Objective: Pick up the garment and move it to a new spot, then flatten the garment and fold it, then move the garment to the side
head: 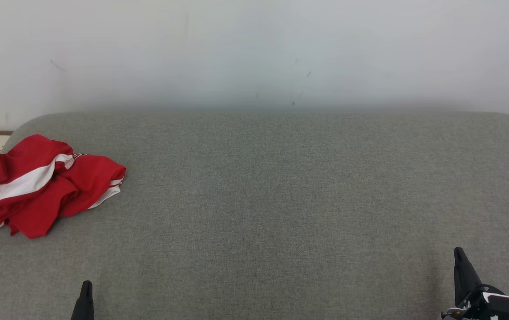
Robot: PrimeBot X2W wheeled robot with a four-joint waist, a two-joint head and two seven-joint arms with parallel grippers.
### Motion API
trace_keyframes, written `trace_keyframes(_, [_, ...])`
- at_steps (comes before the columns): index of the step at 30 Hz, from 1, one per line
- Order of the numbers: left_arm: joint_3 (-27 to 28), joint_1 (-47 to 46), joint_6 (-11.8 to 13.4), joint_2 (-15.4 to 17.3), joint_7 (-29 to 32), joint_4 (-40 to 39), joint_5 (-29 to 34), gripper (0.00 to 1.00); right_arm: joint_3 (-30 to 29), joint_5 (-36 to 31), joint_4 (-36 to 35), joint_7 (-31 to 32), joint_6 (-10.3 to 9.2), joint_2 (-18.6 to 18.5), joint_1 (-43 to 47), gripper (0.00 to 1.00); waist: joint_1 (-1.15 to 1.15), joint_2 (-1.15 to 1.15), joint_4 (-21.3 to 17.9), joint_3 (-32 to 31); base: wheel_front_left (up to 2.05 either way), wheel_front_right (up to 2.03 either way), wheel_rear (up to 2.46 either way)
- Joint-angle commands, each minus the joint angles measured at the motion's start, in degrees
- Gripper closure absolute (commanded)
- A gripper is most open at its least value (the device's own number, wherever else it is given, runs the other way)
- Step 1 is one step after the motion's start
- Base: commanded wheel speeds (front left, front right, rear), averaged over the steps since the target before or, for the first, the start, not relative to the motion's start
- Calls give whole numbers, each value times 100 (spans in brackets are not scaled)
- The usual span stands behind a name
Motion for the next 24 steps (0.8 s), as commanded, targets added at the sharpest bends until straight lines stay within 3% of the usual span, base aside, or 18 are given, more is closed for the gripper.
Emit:
trace_keyframes(1, [15, -36, -18, 22, -3, -3, -13, 100, 3, 24, -11, -3, 2, 5, 30, 100, 0, 0, 0, 0, 0, 0, 0])
trace_keyframes(24, [15, -36, -18, 22, -3, -3, -13, 100, 3, 24, -11, -2, 2, 5, 30, 100, 0, 0, 0, 0, 0, 0, 0])
